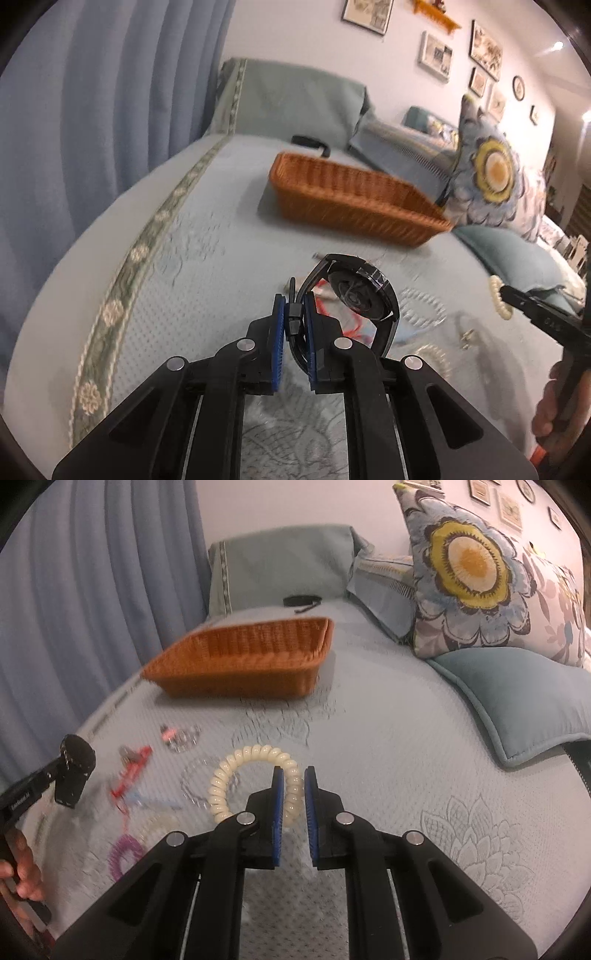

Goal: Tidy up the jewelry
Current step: 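Carry both items into the wicker basket and open both grippers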

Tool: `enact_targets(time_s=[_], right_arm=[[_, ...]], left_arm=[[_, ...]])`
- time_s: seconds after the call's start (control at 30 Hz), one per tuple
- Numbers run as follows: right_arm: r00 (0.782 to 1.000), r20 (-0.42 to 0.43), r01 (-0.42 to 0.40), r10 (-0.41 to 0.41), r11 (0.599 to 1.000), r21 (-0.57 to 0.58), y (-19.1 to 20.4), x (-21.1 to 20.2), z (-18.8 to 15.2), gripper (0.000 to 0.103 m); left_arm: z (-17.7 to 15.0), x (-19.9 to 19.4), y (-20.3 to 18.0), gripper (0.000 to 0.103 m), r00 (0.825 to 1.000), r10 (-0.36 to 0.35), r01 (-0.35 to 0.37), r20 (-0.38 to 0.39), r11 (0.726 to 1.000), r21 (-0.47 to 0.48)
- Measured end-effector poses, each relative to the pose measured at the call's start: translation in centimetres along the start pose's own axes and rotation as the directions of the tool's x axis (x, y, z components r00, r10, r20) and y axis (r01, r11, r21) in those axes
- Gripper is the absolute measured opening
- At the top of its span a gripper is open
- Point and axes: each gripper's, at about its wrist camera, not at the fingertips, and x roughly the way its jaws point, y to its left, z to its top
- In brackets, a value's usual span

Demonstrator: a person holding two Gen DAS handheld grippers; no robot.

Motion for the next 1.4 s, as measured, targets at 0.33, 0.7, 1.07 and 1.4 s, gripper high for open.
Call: enact_targets(time_s=[0.33,0.7,1.07,1.4], right_arm=[[0.996,0.09,0.005,0.005,0.994,-0.113,4.2,1.8,8.3,0.009],[0.997,-0.067,0.027,-0.036,0.992,-0.12,4.7,14.7,16.3,0.009],[0.972,-0.228,0.038,-0.064,0.992,-0.117,4.4,21.5,15.1,0.01],[0.991,-0.125,-0.046,0.042,0.998,-0.03,2.9,14.6,14.9,0.055]], left_arm=[[7.5,2.8,-2.4,0.008,0.999,0.004,-0.006,0.039,0.999,0.05],[15.5,15.7,-5.2,0.008,0.999,-0.015,0.018,-0.031,0.995,0.097],[14.1,21.7,-5.6,0.01,0.991,0.019,-0.001,-0.132,0.991,0.133],[14.1,13.6,-5.1,0.042,0.993,-0.111,0.114,-0.028,0.988,0.103]])
